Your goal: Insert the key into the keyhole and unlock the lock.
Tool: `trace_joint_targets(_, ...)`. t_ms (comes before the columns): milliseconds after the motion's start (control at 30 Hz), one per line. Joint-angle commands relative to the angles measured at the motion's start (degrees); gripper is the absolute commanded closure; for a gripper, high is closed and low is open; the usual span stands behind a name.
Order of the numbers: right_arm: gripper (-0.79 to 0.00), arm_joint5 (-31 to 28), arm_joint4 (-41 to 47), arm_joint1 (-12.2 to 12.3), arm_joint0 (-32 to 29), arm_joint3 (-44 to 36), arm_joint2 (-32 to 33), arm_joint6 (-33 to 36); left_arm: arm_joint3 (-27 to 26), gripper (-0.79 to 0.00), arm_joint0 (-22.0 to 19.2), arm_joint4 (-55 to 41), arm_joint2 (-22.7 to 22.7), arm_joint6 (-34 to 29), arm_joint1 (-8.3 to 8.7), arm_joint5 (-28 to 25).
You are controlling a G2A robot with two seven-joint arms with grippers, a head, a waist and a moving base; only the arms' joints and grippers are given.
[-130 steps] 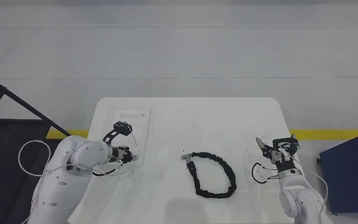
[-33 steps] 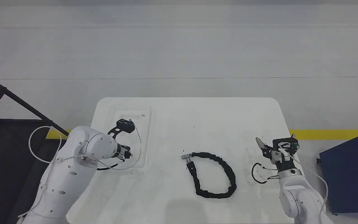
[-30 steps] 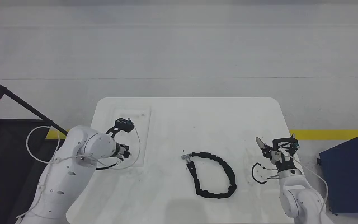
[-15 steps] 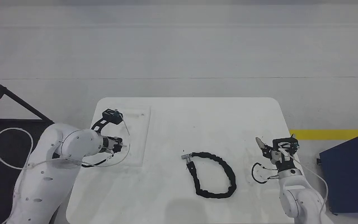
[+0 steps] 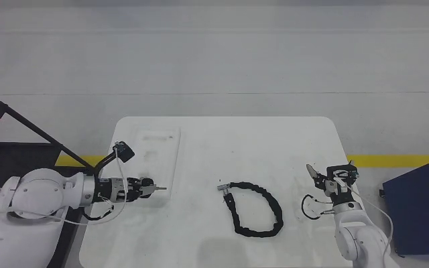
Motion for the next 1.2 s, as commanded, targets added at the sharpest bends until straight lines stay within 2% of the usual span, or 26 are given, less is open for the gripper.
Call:
trace_joint_targets(0, -0.785, 0.00, 0.00, 0.00, 0.00, 0.00, 0.00, 0.00, 1.62, 0.000, 0.30, -2.07, 0.08, 2.19, 0.02, -4.48)
trace_joint_targets(100, -0.785, 0.00, 0.00, 0.00, 0.00, 0.00, 0.00, 0.00, 4.46, 0.000, 0.34, -4.91, 1.35, 5.43, 0.07, -7.72)
trace_joint_targets(233, -0.785, 0.00, 0.00, 0.00, 0.00, 0.00, 0.00, 0.00, 6.15, 0.000, -0.15, -8.60, 5.42, 10.22, 0.63, -12.53)
trace_joint_targets(300, -0.785, 0.00, 0.00, 0.00, 0.00, 0.00, 0.00, 0.00, 5.96, 0.000, -0.20, -9.27, 8.81, 13.68, 1.39, -15.99)
trace_joint_targets(500, -0.785, 0.00, 0.00, 0.00, 0.00, 0.00, 0.00, 0.00, 12.21, 0.000, -0.44, -15.32, 15.12, 22.61, 4.13, -24.92)
trace_joint_targets(567, -0.785, 0.00, 0.00, 0.00, 0.00, 0.00, 0.00, 0.00, 12.96, 0.000, -0.31, -18.18, 17.21, 24.51, 5.08, -26.82)
trace_joint_targets(700, -0.785, 0.69, -0.87, 0.02, 0.38, 0.32, 0.35, 0.18, 13.04, 0.000, -0.24, -18.84, 17.52, 24.81, 5.25, -27.12)
trace_joint_targets(800, -0.785, 4.74, -9.76, 0.16, 2.46, 0.72, 0.48, -0.46, 13.04, 0.000, -0.24, -18.84, 17.52, 24.81, 5.25, -27.12)
trace_joint_targets(933, -0.785, 11.75, -26.68, 0.24, 6.03, 1.32, -1.64, -2.68, 13.04, 0.000, -0.24, -18.84, 17.52, 24.81, 5.25, -27.12)
trace_joint_targets(1067, -0.785, 13.16, -44.16, 0.42, 10.00, 2.08, -4.94, -2.21, 13.04, 0.000, -0.24, -18.84, 17.52, 24.81, 5.25, -27.12)
trace_joint_targets(1167, -0.785, 11.63, -60.24, 0.70, 13.16, 2.74, -8.33, -3.28, 13.04, 0.000, -0.24, -18.84, 17.52, 24.81, 5.25, -27.12)
